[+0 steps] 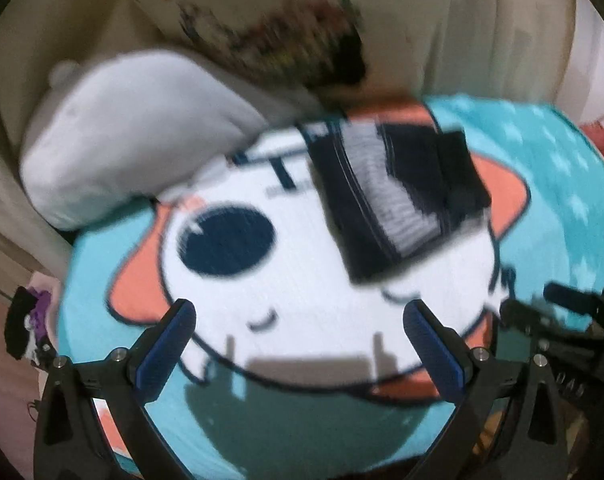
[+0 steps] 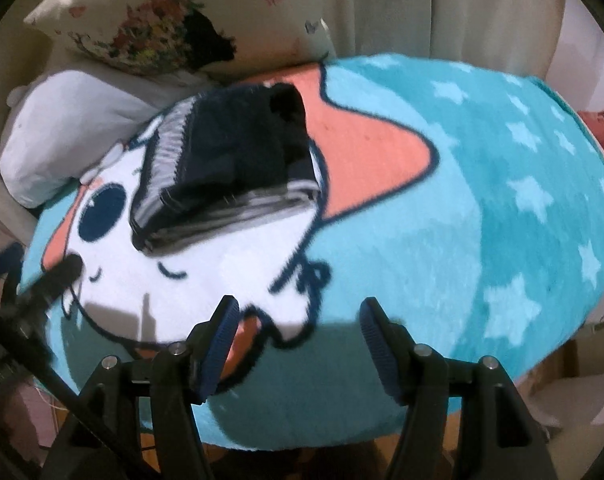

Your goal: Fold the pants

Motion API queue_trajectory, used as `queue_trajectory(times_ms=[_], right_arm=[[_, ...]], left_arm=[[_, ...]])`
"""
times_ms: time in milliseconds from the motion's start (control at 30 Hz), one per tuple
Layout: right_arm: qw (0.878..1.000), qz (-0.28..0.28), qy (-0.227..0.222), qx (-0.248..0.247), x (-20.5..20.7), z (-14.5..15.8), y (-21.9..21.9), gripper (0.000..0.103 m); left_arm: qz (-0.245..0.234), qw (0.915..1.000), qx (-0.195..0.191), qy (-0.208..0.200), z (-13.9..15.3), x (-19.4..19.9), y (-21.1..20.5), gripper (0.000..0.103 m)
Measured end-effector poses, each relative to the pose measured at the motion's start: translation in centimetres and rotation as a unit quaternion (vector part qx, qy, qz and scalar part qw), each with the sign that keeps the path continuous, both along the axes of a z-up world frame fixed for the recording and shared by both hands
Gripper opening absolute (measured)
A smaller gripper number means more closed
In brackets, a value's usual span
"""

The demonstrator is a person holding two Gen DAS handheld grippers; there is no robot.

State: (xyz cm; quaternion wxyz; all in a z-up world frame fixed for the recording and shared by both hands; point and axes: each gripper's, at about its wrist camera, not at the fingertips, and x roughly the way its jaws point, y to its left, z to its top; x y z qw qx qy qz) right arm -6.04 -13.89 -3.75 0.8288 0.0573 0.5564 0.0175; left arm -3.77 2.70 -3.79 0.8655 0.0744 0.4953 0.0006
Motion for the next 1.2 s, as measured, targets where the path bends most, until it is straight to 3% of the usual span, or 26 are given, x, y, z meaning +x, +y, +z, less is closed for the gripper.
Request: queue_trajectory(times_ms=[200, 400, 867, 1200], right_arm=[[0.999, -0.01, 0.03, -0.01, -0.5, -1.9, -0.4, 0.068], [0.999, 0.0, 0.028, -0.032, -0.8, -2.1, -0.2, 0.068], [0.999, -0.006, 0.023, -0.047, -1.1, -1.5, -1.8, 0.069], [0.999, -0.003, 0.017, -0.049, -0.6, -1.0, -3.1, 0.069]], left_arm=[[0.006, 0.9979, -0.039, 0.052, -2.6, -0.2, 0.4, 0.103], [0.013, 0.9923, -0.082, 0.091, -3.9, 0.0, 0.4, 0.103], [0.0, 0.9882, -0.115, 0.102, -3.7, 0.4, -1.6, 0.103], [0.009, 0.9895, -0.11, 0.093, -3.2, 1.0, -3.3, 0.103]])
